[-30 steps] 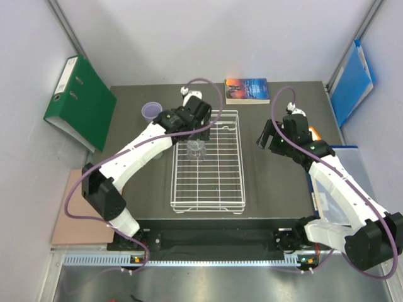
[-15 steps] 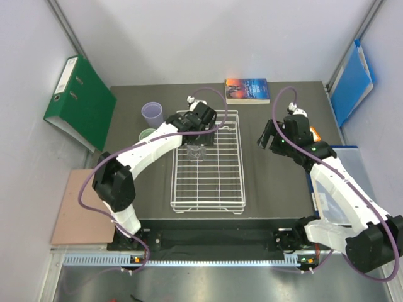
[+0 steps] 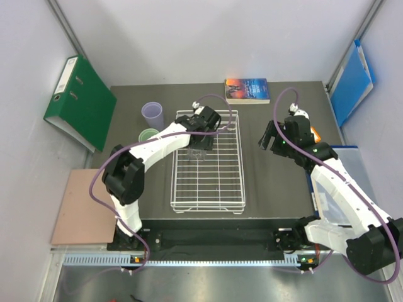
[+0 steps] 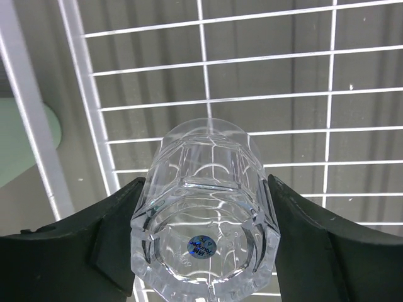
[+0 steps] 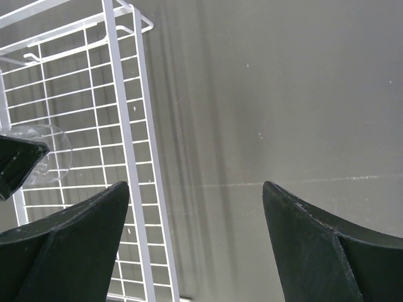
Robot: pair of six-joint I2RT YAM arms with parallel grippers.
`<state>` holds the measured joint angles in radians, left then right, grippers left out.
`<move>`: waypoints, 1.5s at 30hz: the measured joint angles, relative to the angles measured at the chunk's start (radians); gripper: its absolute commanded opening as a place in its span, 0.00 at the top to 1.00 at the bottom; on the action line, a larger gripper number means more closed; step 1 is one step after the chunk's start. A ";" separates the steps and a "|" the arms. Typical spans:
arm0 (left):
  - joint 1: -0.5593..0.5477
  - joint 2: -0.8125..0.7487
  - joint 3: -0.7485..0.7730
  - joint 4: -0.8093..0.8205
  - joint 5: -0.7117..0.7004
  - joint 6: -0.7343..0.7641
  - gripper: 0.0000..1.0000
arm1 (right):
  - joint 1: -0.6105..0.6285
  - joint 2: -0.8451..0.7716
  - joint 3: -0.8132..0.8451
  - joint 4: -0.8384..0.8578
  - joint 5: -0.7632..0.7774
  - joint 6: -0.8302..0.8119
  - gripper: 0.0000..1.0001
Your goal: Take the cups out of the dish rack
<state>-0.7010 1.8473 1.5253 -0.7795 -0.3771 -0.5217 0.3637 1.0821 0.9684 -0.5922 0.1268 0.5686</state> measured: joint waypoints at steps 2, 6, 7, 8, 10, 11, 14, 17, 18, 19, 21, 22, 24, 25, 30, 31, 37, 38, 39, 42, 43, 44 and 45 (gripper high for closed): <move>0.000 -0.011 0.006 -0.019 -0.006 0.000 1.00 | 0.000 0.000 0.000 0.003 -0.002 -0.001 0.14; 0.002 -0.094 0.016 -0.026 0.024 0.003 1.00 | 0.000 -0.001 -0.001 0.024 -0.024 -0.001 0.15; 0.005 -0.129 0.016 -0.015 0.053 0.003 1.00 | 0.000 -0.002 -0.002 0.030 -0.025 -0.001 0.16; 0.009 -0.169 0.015 0.006 0.083 0.000 1.00 | 0.000 -0.003 -0.005 0.037 -0.028 0.000 0.16; 0.028 -0.253 0.000 0.080 0.188 -0.016 1.00 | 0.000 -0.008 -0.014 0.054 -0.043 0.002 0.18; 0.042 -0.302 -0.021 0.137 0.254 -0.037 1.00 | 0.000 -0.019 -0.032 0.082 -0.058 0.007 0.20; 0.105 -0.415 -0.123 0.327 0.475 -0.127 1.00 | 0.001 -0.082 -0.100 0.171 -0.145 0.038 0.22; 0.177 -0.468 -0.287 0.600 0.691 -0.276 1.00 | 0.001 -0.153 -0.152 0.274 -0.259 0.066 0.25; 0.198 -0.469 -0.351 0.719 0.753 -0.341 1.00 | 0.001 -0.171 -0.160 0.309 -0.290 0.077 0.26; 0.212 -0.462 -0.404 0.808 0.802 -0.401 1.00 | 0.001 -0.188 -0.171 0.351 -0.321 0.088 0.27; 0.228 -0.430 -0.489 0.961 0.889 -0.523 1.00 | 0.001 -0.218 -0.186 0.428 -0.375 0.110 0.29; 0.229 -0.410 -0.516 1.022 0.922 -0.575 1.00 | 0.001 -0.228 -0.192 0.460 -0.403 0.119 0.29; 0.228 -0.375 -0.539 1.117 0.975 -0.660 1.00 | 0.002 -0.232 -0.192 0.525 -0.453 0.140 0.30; 0.227 -0.361 -0.542 1.162 0.998 -0.696 1.00 | 0.005 -0.230 -0.192 0.550 -0.471 0.146 0.31; 0.221 -0.350 -0.540 1.321 1.056 -0.790 1.00 | 0.031 -0.190 -0.187 0.626 -0.519 0.161 0.37; 0.220 -0.350 -0.538 1.342 1.063 -0.801 1.00 | 0.035 -0.176 -0.184 0.637 -0.525 0.163 0.37; 0.216 -0.318 -0.513 1.395 1.064 -0.832 1.00 | 0.054 -0.103 -0.156 0.679 -0.547 0.176 0.40; 0.216 -0.312 -0.510 1.402 1.060 -0.838 1.00 | 0.057 -0.093 -0.148 0.680 -0.548 0.176 0.41; 0.216 -0.305 -0.509 1.409 1.056 -0.842 1.00 | 0.062 -0.083 -0.139 0.684 -0.547 0.178 0.41; 0.194 -0.293 -0.506 1.408 1.073 -0.842 1.00 | 0.094 -0.042 -0.108 0.710 -0.547 0.176 0.40; 0.185 -0.291 -0.506 1.408 1.075 -0.842 1.00 | 0.102 -0.032 -0.101 0.716 -0.547 0.176 0.40; 0.178 -0.291 -0.506 1.405 1.078 -0.838 1.00 | 0.108 -0.028 -0.097 0.719 -0.547 0.175 0.40; 0.173 -0.291 -0.506 1.403 1.081 -0.836 1.00 | 0.111 -0.027 -0.096 0.722 -0.546 0.173 0.40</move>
<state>-0.5282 1.5562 1.0195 0.6239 0.7036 -1.3579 0.4744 1.0546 0.8726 0.1295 -0.4187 0.7418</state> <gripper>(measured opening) 0.743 0.599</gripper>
